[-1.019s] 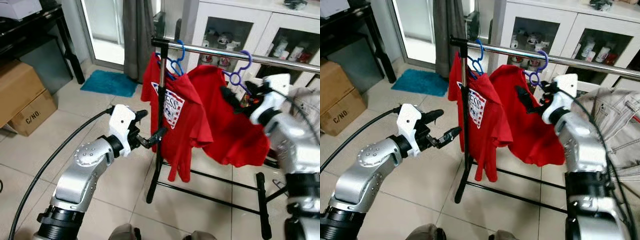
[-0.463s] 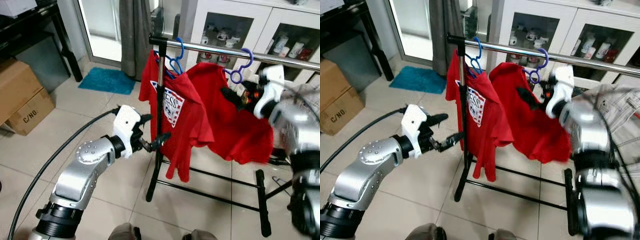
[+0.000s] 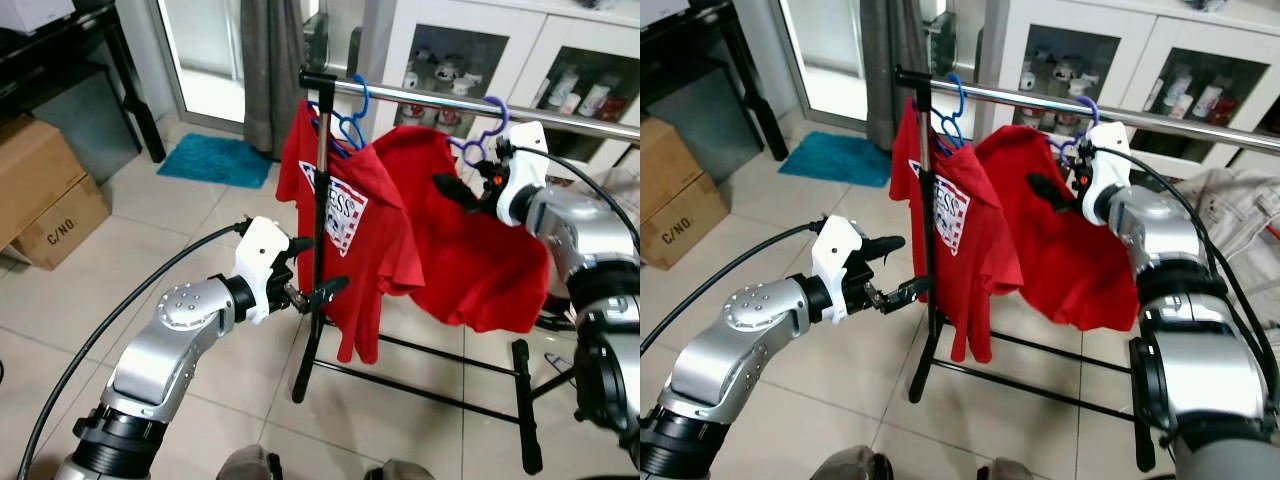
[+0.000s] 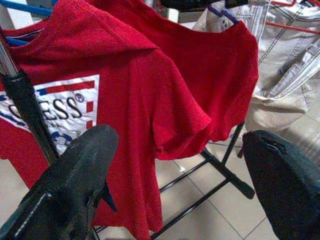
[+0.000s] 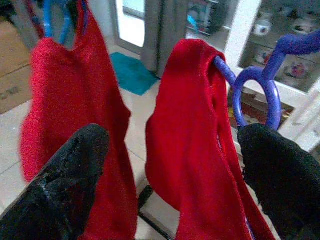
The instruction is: Hang hanger
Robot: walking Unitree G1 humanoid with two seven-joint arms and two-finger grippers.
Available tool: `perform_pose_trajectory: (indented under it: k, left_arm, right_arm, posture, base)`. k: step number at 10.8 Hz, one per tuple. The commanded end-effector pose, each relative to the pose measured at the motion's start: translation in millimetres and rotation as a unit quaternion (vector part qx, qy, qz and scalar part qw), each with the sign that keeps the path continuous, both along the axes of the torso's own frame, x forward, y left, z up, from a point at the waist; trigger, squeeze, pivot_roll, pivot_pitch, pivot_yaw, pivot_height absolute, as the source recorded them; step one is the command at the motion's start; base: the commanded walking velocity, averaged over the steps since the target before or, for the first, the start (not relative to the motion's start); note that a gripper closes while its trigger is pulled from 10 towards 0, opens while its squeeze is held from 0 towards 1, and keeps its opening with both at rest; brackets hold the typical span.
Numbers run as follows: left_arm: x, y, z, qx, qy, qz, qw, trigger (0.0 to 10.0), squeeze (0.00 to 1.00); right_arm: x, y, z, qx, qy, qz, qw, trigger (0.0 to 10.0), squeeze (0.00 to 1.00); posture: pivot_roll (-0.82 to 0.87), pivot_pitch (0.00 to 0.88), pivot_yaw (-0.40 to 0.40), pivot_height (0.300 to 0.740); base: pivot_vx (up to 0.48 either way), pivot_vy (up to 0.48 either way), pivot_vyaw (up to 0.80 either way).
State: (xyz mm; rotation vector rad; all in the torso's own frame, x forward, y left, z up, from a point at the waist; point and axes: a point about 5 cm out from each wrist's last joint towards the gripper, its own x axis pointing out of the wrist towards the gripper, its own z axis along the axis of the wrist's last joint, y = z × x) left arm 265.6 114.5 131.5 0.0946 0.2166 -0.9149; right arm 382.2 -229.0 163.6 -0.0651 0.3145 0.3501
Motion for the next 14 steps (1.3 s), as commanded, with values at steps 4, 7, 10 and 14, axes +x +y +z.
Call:
perform_pose_trajectory:
  k: [4, 7, 10, 14]
  left_arm:
    - [1.2, 0.2, 5, 0.008, -0.010, -0.008, 1.000, 10.0, 0.00]
    - [4.6, -1.9, 7, 0.009, -0.015, -0.017, 1.000, 10.0, 0.00]
    - [6.4, -3.7, 9, 0.011, -0.016, -0.026, 0.999, 10.0, 0.00]
    - [6.4, -3.8, 8, 0.016, -0.012, -0.034, 0.999, 10.0, 0.00]
  right_arm:
    - [-1.8, -11.2, 15, 0.011, -0.012, 0.043, 0.999, 10.0, 0.00]
    - [-6.1, -39.1, 28, 0.016, -0.030, 0.007, 0.999, 10.0, 1.00]
    - [2.9, -31.9, 17, -0.019, -0.025, -0.064, 0.997, 10.0, 0.83]
    - [9.7, 3.9, 3, 0.009, -0.003, -0.018, 1.000, 10.0, 0.00]
  posture:
    - [-0.01, 0.000, -0.013, 0.740]
    - [-0.03, 0.000, 0.005, 0.740]
    - [-0.03, 0.000, 0.026, 0.740]
    - [-0.02, 0.000, 0.029, 0.740]
  base:
    - [0.000, 0.000, 0.00]
    - [0.000, 0.000, 0.00]
    - [0.000, 0.000, 0.00]
    - [0.000, 0.000, 0.00]
